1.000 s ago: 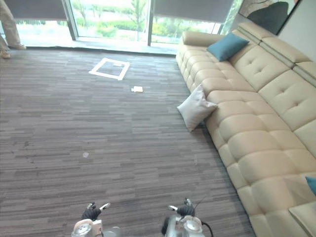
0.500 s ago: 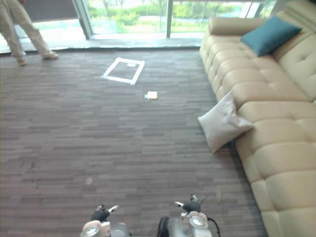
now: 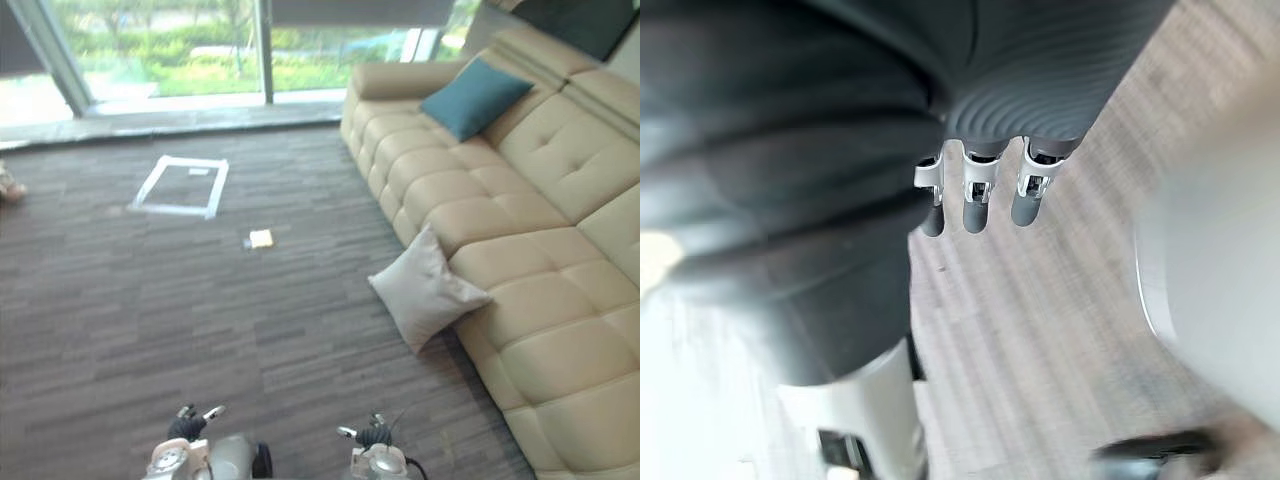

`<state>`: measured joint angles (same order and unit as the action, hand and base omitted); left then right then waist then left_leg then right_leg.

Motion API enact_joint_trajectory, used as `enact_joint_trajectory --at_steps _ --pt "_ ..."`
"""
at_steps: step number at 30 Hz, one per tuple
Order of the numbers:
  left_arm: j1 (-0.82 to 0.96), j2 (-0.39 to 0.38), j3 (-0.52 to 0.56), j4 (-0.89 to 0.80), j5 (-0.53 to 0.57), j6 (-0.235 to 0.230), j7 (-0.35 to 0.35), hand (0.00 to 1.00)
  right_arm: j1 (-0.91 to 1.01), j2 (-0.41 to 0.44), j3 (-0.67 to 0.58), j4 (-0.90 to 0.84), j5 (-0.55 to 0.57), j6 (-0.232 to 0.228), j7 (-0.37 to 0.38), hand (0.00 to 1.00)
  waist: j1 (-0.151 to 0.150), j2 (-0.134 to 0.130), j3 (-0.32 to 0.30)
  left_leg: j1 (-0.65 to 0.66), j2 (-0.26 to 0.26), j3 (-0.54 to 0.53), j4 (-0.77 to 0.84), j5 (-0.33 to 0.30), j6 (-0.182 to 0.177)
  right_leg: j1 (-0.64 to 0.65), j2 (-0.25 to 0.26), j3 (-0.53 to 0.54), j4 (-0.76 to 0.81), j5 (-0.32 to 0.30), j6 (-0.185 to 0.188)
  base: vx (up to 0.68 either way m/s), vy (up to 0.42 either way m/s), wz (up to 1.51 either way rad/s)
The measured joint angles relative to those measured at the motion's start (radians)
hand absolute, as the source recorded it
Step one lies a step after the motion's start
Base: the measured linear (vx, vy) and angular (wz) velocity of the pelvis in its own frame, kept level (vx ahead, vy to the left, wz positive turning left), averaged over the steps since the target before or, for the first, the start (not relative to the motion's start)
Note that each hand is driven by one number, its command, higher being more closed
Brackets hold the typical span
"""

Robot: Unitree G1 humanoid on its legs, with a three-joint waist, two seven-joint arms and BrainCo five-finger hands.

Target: Pick up cushions and gather them together orderly.

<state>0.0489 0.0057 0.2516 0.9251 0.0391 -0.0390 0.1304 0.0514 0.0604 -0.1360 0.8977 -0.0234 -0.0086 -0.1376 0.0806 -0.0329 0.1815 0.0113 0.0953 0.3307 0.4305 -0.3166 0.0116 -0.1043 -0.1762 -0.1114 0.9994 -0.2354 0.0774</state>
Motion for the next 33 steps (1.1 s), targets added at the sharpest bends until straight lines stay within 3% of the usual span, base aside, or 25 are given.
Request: enact_joint_trajectory --at_steps 3,6,8,9,10,12,13,15,18,20,23,24,25,26,29,31,33 --pt "-0.002 0.001 -0.003 0.017 0.0 0.002 0.0 0.0 0.003 -0.001 -0.013 -0.026 -0.009 -0.009 0.002 0.0 -0.016 -0.001 0.001 0.125 -0.002 0.036 -0.104 -0.011 -0.014 -0.121 0.015 -0.141 -0.14 -0.028 -0.011 0.37 0.047 -0.17" --pt "-0.001 0.004 -0.013 0.033 0.009 0.003 -0.002 0.0 -0.003 0.0 -0.026 -0.035 -0.007 -0.009 0.004 0.0 -0.031 0.002 0.001 0.215 -0.004 0.072 -0.19 -0.019 -0.048 -0.159 0.06 -0.222 -0.432 0.015 -0.049 0.44 0.005 -0.16" --pt "0.006 0.005 -0.015 0.036 0.019 0.002 -0.005 0.0 0.006 0.0 -0.032 -0.046 -0.004 -0.009 0.007 0.0 -0.034 -0.006 -0.004 0.29 -0.028 0.069 -0.238 -0.038 -0.089 -0.15 0.08 -0.246 -0.568 0.143 -0.12 0.6 -0.053 -0.06" --pt "0.006 0.001 -0.014 0.045 0.019 0.003 -0.005 0.0 0.007 0.0 -0.034 -0.051 -0.004 -0.008 0.008 0.0 -0.034 -0.004 -0.005 0.313 -0.021 0.064 -0.236 -0.047 -0.103 -0.15 0.091 -0.233 -0.541 0.148 -0.192 0.6 -0.076 -0.09" --pt "0.013 -0.014 -0.014 0.047 0.021 0.004 -0.008 0.0 0.005 -0.004 -0.04 -0.053 -0.003 -0.009 0.009 0.0 -0.036 0.024 -0.01 0.311 0.01 0.056 -0.191 -0.039 -0.117 -0.135 0.108 -0.243 -0.529 0.113 -0.198 0.57 -0.129 -0.1" --pt "0.005 -0.026 -0.005 0.031 0.029 0.003 -0.012 0.0 0.002 -0.01 -0.047 -0.057 0.0 -0.009 0.01 0.0 -0.043 0.044 -0.006 0.202 0.07 -0.012 0.082 -0.028 -0.113 -0.1 0.142 -0.245 -0.546 0.068 -0.202 0.54 -0.162 -0.15" --pt "0.005 -0.032 0.006 0.029 0.031 0.004 -0.015 0.0 -0.004 -0.017 -0.043 -0.055 0.004 -0.007 0.011 0.0 -0.041 0.063 0.007 0.107 0.118 -0.07 0.317 0.038 -0.089 -0.054 0.174 -0.233 -0.577 0.053 -0.209 0.48 -0.105 -0.48" --pt "0.011 -0.027 0.008 0.013 0.029 0.002 -0.021 0.0 -0.01 -0.016 -0.038 -0.045 0.008 0.0 0.005 0.0 -0.036 0.062 0.021 0.01 0.164 -0.104 0.526 0.02 -0.096 0.025 0.209 -0.187 -0.609 0.027 -0.224 0.49 -0.051 -0.71" --pt "0.011 -0.017 0.007 -0.019 0.026 -0.001 -0.022 0.0 -0.012 -0.011 -0.019 -0.019 0.026 0.002 0.001 0.0 -0.022 0.028 0.038 -0.118 0.147 -0.13 0.502 -0.026 -0.084 0.132 0.212 -0.091 -0.668 0.009 -0.21 0.41 0.001 -0.87" --pt "0.012 -0.023 0.007 -0.034 0.02 -0.008 -0.02 0.0 -0.012 -0.009 -0.018 -0.014 0.026 0.008 -0.001 0.0 -0.013 0.031 0.038 -0.188 0.115 -0.175 0.395 -0.042 -0.082 0.167 0.208 -0.022 -0.69 -0.001 -0.192 0.37 0.154 -1.01" --pt "0.011 -0.025 0.005 -0.036 0.014 -0.024 -0.015 0.0 -0.011 0.003 -0.013 -0.014 0.025 0.009 -0.006 0.0 -0.007 0.031 0.038 -0.256 0.002 -0.386 0.16 -0.03 -0.079 0.19 0.184 0.118 -0.664 -0.059 -0.131 0.36 0.308 -1.24" --pt "0.011 -0.027 0.004 -0.034 0.0 -0.025 -0.011 0.0 -0.008 0.002 -0.004 -0.014 0.025 0.01 -0.011 0.0 0.0 0.031 0.036 -0.255 -0.045 -0.484 0.113 -0.009 -0.087 0.179 0.176 0.176 -0.628 -0.092 -0.104 0.36 0.402 -1.42" --pt "0.011 -0.033 0.006 -0.032 -0.008 -0.026 -0.005 0.0 -0.002 -0.001 -0.001 -0.014 0.024 0.01 -0.013 0.0 0.012 0.039 0.031 -0.25 -0.053 -0.525 0.089 0.024 -0.11 0.17 0.181 0.22 -0.593 -0.119 -0.086 0.37 0.431 -1.51" --pt "0.01 -0.033 0.008 -0.032 -0.017 -0.031 -0.001 0.0 0.002 0.001 0.003 -0.009 0.024 0.014 -0.014 0.0 0.029 0.042 0.024 -0.233 -0.069 -0.509 0.122 0.07 -0.11 0.167 0.188 0.284 -0.556 -0.147 -0.065 0.36 0.434 -1.36" --pt "0.016 0.001 0.009 -0.015 -0.015 -0.034 -0.001 0.0 0.029 0.007 0.04 -0.003 0.023 0.019 -0.009 0.0 0.03 -0.017 -0.019 -0.21 -0.075 -0.379 0.146 0.012 -0.06 0.156 0.145 0.388 -0.548 -0.132 -0.05 0.34 0.377 -1.07" --pt "0.018 0.007 0.01 -0.008 -0.015 -0.032 0.0 0.0 0.031 0.007 0.04 -0.002 0.023 0.018 -0.008 0.0 0.035 -0.022 -0.023 -0.151 -0.056 -0.299 0.085 0.008 -0.041 0.131 0.115 0.334 -0.516 -0.062 -0.022 0.26 0.293 -1.08" --pt "0.025 0.005 0.009 -0.007 -0.015 -0.031 0.0 0.0 0.029 0.007 0.04 -0.003 0.022 0.017 -0.005 0.0 0.035 -0.018 -0.023 -0.093 -0.044 -0.231 0.021 0.016 -0.028 0.102 0.076 0.215 -0.482 -0.043 -0.014 0.17 0.195 -1.04"
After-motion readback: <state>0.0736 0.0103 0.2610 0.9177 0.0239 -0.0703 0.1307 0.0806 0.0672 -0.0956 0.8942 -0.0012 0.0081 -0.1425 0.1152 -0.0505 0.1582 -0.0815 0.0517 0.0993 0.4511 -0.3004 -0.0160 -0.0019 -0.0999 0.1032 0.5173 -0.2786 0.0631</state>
